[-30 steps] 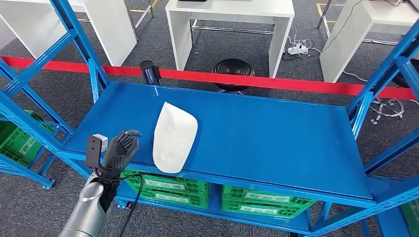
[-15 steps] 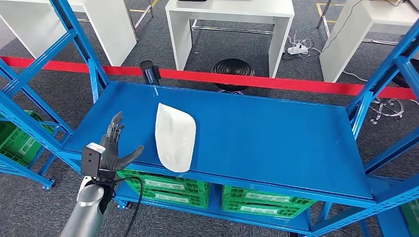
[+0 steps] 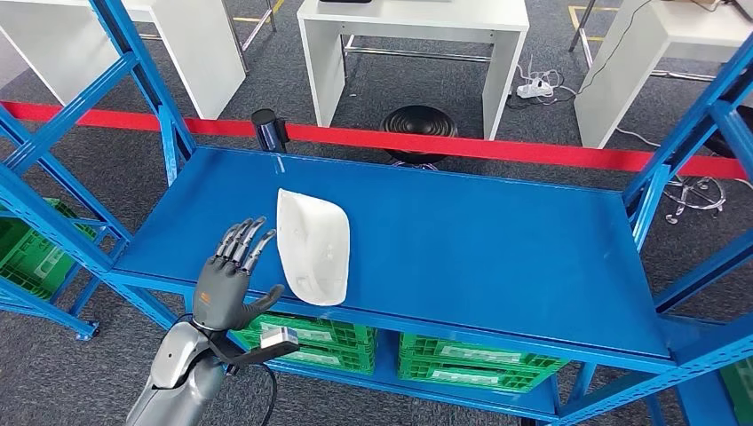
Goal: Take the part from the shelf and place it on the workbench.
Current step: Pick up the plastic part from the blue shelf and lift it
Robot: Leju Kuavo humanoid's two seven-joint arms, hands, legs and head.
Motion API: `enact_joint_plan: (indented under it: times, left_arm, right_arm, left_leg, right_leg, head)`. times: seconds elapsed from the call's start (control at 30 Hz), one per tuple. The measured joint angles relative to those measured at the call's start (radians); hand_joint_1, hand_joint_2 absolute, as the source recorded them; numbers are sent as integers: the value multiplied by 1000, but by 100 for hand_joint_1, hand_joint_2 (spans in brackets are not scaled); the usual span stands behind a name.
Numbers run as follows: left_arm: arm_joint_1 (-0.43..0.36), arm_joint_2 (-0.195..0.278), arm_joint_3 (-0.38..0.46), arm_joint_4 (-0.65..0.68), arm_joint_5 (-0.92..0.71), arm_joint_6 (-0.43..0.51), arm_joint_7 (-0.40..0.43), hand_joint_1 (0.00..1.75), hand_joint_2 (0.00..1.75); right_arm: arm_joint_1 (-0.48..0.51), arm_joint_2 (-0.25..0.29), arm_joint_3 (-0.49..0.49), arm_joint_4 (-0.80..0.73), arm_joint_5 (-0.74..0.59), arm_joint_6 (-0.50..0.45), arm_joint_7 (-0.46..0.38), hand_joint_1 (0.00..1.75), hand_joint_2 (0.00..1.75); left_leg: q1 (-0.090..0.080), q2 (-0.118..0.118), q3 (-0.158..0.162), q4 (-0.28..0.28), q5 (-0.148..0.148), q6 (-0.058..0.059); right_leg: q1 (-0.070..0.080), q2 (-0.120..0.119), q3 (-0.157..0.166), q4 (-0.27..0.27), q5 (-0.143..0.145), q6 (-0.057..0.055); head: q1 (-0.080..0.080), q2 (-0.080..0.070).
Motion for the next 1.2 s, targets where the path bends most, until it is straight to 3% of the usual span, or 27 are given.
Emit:
enact_joint_plan:
  times: [0.37,0.7,1.2]
  left_arm:
    - [3,6,-59,51,-237,8,96,0,175]
    - [-9,-6,-124,101,-138,-12,53,0,175]
    - [-93,-70,-199,200,-78,2,18,0,175]
  right_arm:
    - [0,-1,6,0,-1,2,-5,0,175]
    - [0,-2,7,0,-16,2,-2,0,175]
    - [-3,-2,20,0,-16,2,-2,0,175]
  left_leg:
    - [0,0,0,0,0,0]
    - [0,0,0,0,0,0]
    - [0,0,0,0,0,0]
  right_leg:
    - [0,0,0,0,0,0]
    - [0,0,0,0,0,0]
    - [0,0,0,0,0,0]
  head:
    - [0,0]
    - [0,0]
    - [0,0]
